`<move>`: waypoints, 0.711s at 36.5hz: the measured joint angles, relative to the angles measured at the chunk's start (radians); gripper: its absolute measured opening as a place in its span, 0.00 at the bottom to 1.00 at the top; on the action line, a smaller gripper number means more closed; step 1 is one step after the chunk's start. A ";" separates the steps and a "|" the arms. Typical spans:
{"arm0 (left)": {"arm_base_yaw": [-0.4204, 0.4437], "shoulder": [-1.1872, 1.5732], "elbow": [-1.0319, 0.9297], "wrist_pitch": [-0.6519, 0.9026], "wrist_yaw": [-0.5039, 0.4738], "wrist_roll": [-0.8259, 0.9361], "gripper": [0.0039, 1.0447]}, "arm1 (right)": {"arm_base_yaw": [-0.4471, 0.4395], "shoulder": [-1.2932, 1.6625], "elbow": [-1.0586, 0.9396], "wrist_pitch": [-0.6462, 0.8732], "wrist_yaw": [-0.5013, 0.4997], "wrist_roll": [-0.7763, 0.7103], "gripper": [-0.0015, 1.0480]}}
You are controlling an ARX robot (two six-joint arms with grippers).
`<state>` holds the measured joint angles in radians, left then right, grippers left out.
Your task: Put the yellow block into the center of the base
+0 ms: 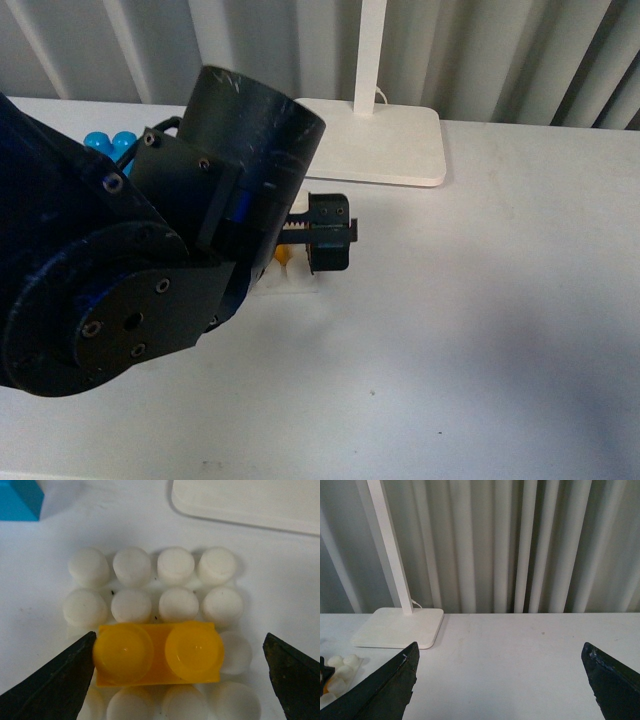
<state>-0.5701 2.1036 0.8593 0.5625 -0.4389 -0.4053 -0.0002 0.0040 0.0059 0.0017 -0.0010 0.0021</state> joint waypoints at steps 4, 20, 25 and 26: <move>0.024 -0.095 -0.024 0.001 0.021 0.001 0.94 | 0.000 0.000 0.000 0.000 0.000 0.000 0.91; 0.352 -0.790 -0.473 0.177 0.233 0.143 0.82 | 0.000 0.000 0.000 0.000 0.000 0.000 0.91; 0.400 -0.896 -0.601 0.385 0.274 0.332 0.56 | 0.000 0.000 0.000 0.000 0.000 0.000 0.91; 0.407 -0.915 -0.620 0.384 0.285 0.348 0.51 | 0.000 0.000 0.000 0.000 0.000 0.000 0.91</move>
<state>-0.1631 1.1889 0.2394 0.9466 -0.1543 -0.0570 -0.0002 0.0040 0.0059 0.0017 -0.0010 0.0021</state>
